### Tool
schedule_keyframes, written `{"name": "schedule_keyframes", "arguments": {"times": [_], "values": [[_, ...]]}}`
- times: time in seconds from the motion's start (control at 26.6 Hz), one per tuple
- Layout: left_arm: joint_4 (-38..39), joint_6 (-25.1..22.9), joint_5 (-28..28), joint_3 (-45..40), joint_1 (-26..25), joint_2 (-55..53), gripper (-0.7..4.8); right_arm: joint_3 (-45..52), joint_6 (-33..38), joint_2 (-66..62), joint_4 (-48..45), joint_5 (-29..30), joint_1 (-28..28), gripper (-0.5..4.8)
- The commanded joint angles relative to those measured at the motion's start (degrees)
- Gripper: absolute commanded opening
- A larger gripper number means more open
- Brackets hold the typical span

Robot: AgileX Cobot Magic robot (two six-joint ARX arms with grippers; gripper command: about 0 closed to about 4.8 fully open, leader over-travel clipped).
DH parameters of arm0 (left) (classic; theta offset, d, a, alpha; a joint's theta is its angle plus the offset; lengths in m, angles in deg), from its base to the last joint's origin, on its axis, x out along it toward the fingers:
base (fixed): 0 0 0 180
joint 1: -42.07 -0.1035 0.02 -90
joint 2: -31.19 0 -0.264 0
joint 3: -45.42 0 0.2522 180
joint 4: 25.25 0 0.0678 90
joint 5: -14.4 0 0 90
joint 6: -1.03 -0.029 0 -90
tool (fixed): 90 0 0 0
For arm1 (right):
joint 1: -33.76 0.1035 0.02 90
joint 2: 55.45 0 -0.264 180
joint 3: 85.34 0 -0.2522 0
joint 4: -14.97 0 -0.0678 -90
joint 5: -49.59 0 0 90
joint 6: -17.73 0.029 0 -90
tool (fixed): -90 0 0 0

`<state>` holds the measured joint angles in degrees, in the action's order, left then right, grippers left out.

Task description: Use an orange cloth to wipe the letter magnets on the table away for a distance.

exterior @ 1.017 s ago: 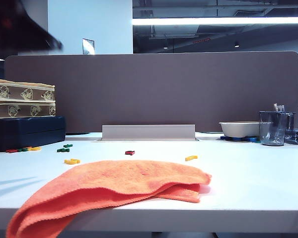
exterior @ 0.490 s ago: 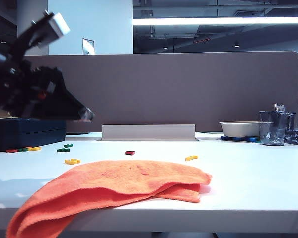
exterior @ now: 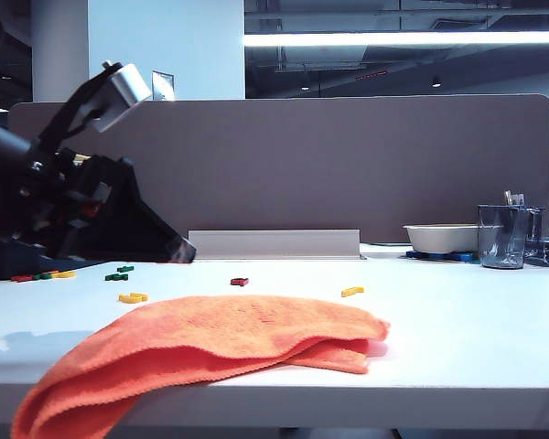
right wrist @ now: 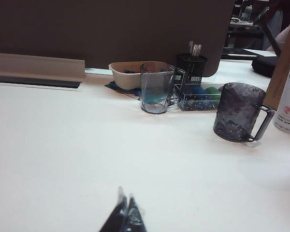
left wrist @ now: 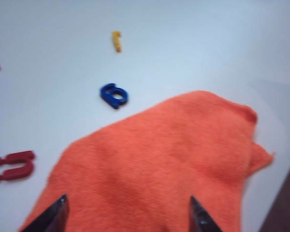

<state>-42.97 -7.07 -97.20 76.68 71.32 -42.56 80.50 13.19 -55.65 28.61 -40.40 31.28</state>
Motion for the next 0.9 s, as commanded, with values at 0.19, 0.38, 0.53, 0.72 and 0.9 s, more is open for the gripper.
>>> {"name": "schedule_keyframes", "arguments": {"times": [0.19,0.38,0.53,0.72,0.9], "values": [[-0.8,-2.2,-0.2,0.7,4.9,-3.9,3.11,0.4,0.1,0.2,-1.0,0.0,0.0,-0.05],[-1.0,-5.6,4.1,2.7,9.2,-8.9,3.11,0.4,0.1,0.2,-1.0,0.0,0.0,-0.05],[-0.9,-5.6,7.6,5.2,9.9,-12.7,3.11,0.4,0.1,0.2,-1.0,0.0,0.0,-0.05],[-0.9,-5.6,12.9,9.2,9.8,-17.2,3.11,0.4,0.1,0.2,-1.0,0.0,0.0,-0.05],[-1.6,-5.6,14.4,11.7,9.8,-17.8,3.11,0.4,0.1,0.2,-1.0,0.0,0.0,-0.05]]}}
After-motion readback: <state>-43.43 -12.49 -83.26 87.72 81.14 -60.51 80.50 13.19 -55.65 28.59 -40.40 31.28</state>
